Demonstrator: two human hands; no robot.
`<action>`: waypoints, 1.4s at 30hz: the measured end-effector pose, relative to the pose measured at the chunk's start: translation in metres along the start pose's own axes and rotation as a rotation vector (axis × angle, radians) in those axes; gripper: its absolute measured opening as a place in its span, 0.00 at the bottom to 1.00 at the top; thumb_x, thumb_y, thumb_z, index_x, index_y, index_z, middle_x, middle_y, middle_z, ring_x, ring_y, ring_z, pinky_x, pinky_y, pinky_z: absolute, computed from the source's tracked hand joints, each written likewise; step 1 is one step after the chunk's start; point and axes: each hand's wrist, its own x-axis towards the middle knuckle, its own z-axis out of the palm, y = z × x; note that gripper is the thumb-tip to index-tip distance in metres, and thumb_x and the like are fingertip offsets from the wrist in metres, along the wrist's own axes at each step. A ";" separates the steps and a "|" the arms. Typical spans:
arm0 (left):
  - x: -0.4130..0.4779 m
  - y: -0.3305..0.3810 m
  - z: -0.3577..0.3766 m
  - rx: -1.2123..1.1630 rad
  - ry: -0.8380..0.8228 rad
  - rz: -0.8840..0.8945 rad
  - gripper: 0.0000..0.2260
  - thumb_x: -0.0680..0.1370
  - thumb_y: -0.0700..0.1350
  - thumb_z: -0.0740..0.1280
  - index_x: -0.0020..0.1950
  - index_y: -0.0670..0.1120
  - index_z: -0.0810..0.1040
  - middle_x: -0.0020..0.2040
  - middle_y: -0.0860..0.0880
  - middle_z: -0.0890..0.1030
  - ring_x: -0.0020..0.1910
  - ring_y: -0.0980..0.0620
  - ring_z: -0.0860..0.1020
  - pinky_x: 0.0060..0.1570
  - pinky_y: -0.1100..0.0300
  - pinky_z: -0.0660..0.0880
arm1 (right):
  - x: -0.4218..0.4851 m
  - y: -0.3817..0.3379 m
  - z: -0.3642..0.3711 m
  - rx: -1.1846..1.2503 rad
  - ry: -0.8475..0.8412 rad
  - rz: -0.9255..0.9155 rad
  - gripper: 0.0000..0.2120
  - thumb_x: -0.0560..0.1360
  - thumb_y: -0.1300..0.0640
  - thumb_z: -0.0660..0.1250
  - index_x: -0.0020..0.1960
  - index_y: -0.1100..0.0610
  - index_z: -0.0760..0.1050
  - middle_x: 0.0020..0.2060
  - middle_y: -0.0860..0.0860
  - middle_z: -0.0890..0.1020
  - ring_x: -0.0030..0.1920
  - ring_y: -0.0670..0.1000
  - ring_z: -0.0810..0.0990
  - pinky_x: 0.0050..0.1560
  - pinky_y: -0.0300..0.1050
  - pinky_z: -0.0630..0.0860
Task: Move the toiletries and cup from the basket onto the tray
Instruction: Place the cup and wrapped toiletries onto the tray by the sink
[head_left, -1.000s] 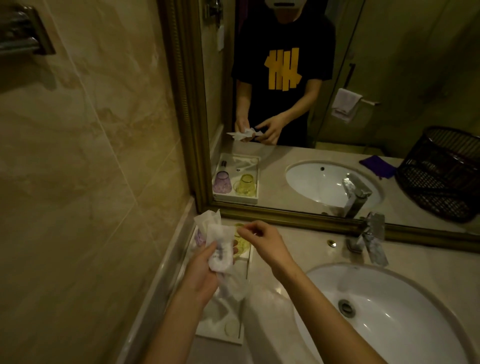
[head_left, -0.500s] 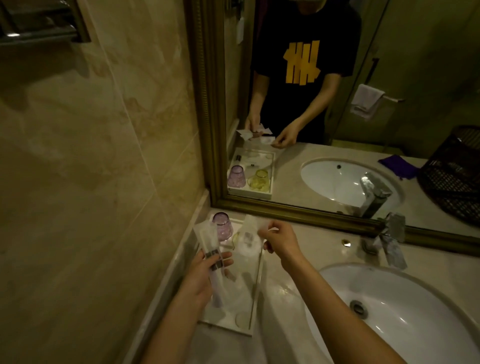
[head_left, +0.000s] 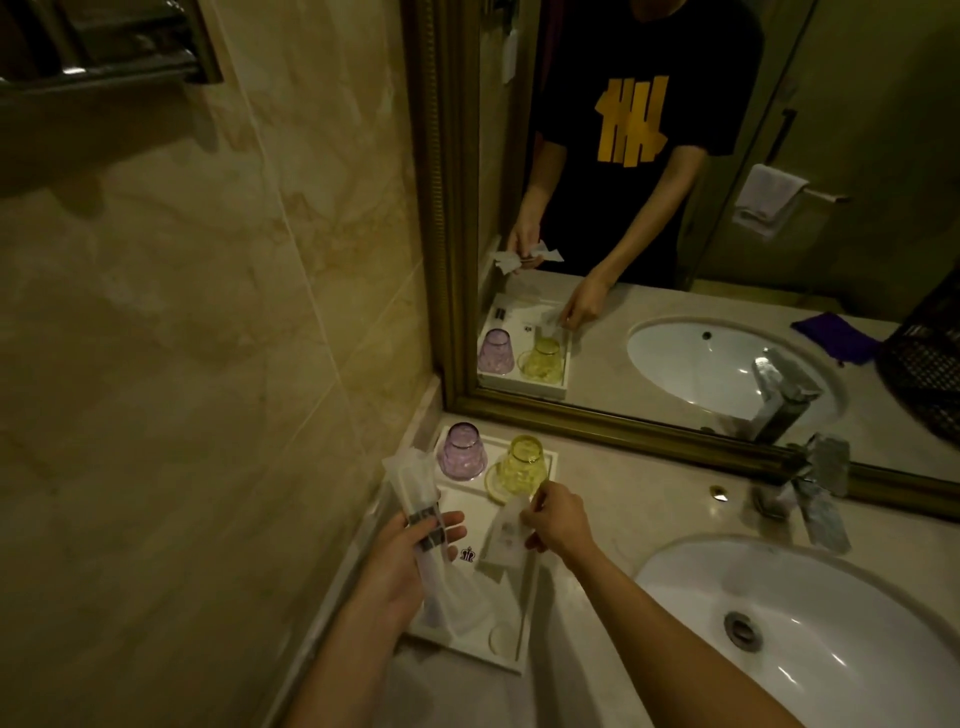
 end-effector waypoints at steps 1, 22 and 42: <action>0.000 -0.001 -0.001 -0.001 0.000 0.001 0.12 0.79 0.32 0.58 0.61 0.37 0.74 0.42 0.39 0.85 0.40 0.44 0.83 0.33 0.55 0.78 | 0.001 0.006 0.004 -0.012 -0.002 -0.008 0.04 0.74 0.66 0.68 0.44 0.63 0.73 0.35 0.59 0.84 0.27 0.55 0.85 0.34 0.58 0.84; 0.011 -0.013 0.024 -0.099 -0.101 -0.093 0.13 0.79 0.36 0.62 0.64 0.39 0.74 0.55 0.35 0.82 0.52 0.41 0.82 0.40 0.52 0.81 | -0.117 -0.025 0.017 0.319 -0.073 -0.201 0.09 0.72 0.52 0.72 0.39 0.57 0.80 0.37 0.54 0.83 0.29 0.46 0.76 0.31 0.43 0.72; 0.010 0.012 -0.020 -0.208 -0.020 -0.103 0.10 0.82 0.36 0.55 0.59 0.33 0.72 0.45 0.34 0.84 0.44 0.40 0.85 0.51 0.52 0.80 | -0.081 0.003 0.094 -0.089 -0.056 0.173 0.07 0.76 0.53 0.68 0.49 0.56 0.80 0.42 0.52 0.86 0.40 0.51 0.86 0.45 0.49 0.85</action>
